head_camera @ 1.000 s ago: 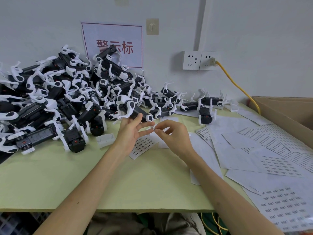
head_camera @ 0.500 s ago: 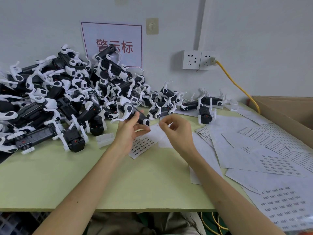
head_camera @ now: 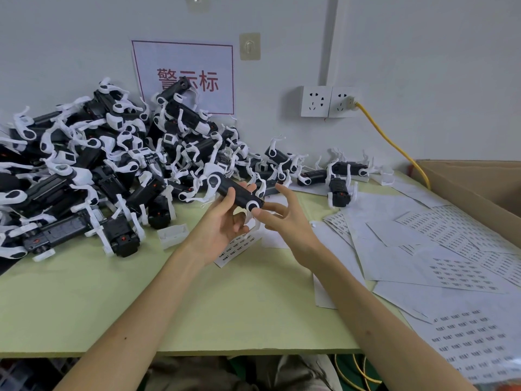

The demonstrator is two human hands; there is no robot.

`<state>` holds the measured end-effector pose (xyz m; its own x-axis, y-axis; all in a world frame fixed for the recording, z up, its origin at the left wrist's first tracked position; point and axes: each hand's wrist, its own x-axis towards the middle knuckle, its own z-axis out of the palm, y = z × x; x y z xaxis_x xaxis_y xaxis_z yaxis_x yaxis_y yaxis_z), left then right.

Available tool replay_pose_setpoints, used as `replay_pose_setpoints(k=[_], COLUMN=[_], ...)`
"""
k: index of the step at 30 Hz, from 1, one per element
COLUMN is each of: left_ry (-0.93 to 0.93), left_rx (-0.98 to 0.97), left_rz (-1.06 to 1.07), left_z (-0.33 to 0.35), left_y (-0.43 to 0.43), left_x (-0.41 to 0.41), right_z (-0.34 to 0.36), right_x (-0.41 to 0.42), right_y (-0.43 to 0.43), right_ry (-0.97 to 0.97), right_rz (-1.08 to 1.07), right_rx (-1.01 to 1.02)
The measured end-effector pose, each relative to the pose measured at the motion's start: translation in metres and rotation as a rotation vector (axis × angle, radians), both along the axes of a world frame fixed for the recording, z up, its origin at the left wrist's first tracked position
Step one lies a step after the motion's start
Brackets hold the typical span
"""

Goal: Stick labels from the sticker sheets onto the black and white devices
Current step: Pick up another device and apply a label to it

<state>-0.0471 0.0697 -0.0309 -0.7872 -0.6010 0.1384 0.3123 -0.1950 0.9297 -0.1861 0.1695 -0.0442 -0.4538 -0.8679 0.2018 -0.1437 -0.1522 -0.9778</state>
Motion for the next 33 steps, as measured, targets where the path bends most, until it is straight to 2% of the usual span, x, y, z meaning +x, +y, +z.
replay_pose_setpoints(k=[3, 7, 9, 11, 12, 14, 16, 18, 20, 22, 23, 25, 27, 30, 33], left_ry=[-0.005, -0.098, -0.287, -0.523, -0.562, -0.495, -0.414, -0.32, -0.198, -0.16, -0.194, -0.269, -0.282, -0.269, -0.271], left_rx=[-0.03, -0.105, -0.264, -0.555, -0.668, -0.753, -0.631, -0.334, -0.001, 0.152, 0.116, -0.094, -0.249, -0.267, -0.307], left_rz=[-0.021, -0.039, 0.007, 0.094, 0.128, 0.184, 0.204, 0.171, 0.039, -0.117, -0.172, -0.233, -0.239, -0.234, -0.142], left_z=[-0.002, -0.008, -0.012, -0.019, -0.023, -0.026, -0.023, -0.014, -0.006, 0.0, 0.0, -0.004, -0.01, -0.011, -0.01], left_y=[-0.002, -0.008, -0.007, -0.004, -0.003, 0.0, -0.002, -0.004, -0.006, -0.006, -0.006, 0.0, 0.003, 0.002, 0.002], left_x=[0.0, -0.002, -0.003, -0.006, -0.009, -0.014, -0.013, -0.008, -0.002, 0.001, 0.001, -0.001, -0.001, 0.001, -0.002], right_z=[0.001, 0.006, 0.01, 0.013, 0.014, 0.018, 0.019, 0.019, 0.019, 0.022, 0.022, 0.021, 0.019, 0.018, 0.019], right_x=[0.003, 0.002, -0.002, -0.005, -0.008, -0.014, -0.021, -0.025, -0.025, -0.02, -0.016, -0.009, -0.006, -0.007, -0.006], right_y=[0.0, 0.002, 0.004, 0.005, 0.006, 0.009, 0.015, 0.02, 0.02, 0.018, 0.015, 0.01, 0.009, 0.01, 0.009], right_ry=[-0.045, -0.172, -0.23, -0.295, -0.346, -0.48, -0.611, -0.674, -0.655, -0.555, -0.468, -0.312, -0.261, -0.235, -0.152], right_rz=[0.02, -0.068, -0.096, -0.145, -0.176, -0.204, -0.135, -0.013, 0.065, 0.067, 0.041, -0.026, -0.068, -0.089, -0.161], right_rx=[-0.01, -0.096, -0.144, -0.178, -0.192, -0.213, -0.234, -0.259, -0.249, -0.182, -0.144, -0.097, -0.085, -0.084, -0.061])
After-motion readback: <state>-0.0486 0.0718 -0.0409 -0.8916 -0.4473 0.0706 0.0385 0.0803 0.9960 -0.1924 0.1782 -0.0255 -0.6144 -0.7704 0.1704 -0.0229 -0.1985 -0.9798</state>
